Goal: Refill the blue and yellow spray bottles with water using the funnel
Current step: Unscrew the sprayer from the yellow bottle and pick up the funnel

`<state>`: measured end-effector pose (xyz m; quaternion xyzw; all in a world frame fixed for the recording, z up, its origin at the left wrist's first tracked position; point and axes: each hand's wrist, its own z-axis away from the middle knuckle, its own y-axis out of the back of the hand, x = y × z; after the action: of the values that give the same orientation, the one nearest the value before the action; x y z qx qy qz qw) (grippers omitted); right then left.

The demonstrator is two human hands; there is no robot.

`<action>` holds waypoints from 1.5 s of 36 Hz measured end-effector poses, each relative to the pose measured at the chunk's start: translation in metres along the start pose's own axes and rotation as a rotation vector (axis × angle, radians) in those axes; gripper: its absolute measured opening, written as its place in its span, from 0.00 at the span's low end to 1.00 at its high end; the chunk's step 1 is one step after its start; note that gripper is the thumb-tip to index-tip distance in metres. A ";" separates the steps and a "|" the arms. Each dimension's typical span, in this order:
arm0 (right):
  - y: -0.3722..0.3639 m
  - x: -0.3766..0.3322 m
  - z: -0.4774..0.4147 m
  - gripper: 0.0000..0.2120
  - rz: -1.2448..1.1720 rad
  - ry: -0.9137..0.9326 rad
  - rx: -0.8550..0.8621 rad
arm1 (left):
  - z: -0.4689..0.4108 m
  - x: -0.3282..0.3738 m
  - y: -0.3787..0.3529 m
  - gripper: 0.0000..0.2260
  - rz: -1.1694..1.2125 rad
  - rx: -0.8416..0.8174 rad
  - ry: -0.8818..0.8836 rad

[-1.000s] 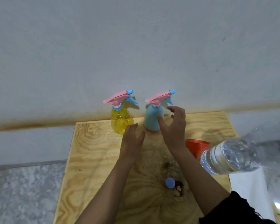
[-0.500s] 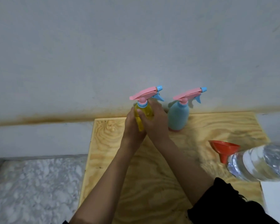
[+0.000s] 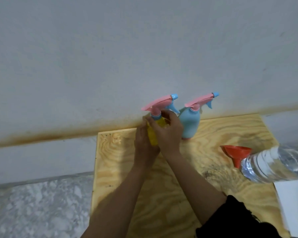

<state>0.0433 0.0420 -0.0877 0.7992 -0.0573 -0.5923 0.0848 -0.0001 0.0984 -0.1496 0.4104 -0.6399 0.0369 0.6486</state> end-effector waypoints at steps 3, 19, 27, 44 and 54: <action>0.009 -0.006 0.000 0.12 -0.002 0.010 0.026 | 0.017 0.011 0.006 0.39 0.005 -0.033 -0.054; 0.108 -0.024 0.015 0.10 -0.220 -0.139 -0.378 | 0.093 0.064 0.021 0.41 0.138 -0.252 -0.127; 0.136 -0.040 0.030 0.16 -0.310 -0.369 -0.404 | 0.126 0.088 0.022 0.39 0.175 -0.316 -0.083; 0.162 -0.044 0.049 0.14 -0.488 -0.420 -0.239 | 0.153 0.106 0.011 0.36 0.191 -0.283 -0.059; 0.170 -0.047 0.048 0.13 -0.470 -0.364 -0.430 | 0.156 0.110 0.008 0.36 0.213 -0.258 -0.044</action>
<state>-0.0144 -0.1190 -0.0228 0.6361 0.2395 -0.7265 0.1011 -0.1104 -0.0393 -0.0754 0.2545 -0.6932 0.0142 0.6742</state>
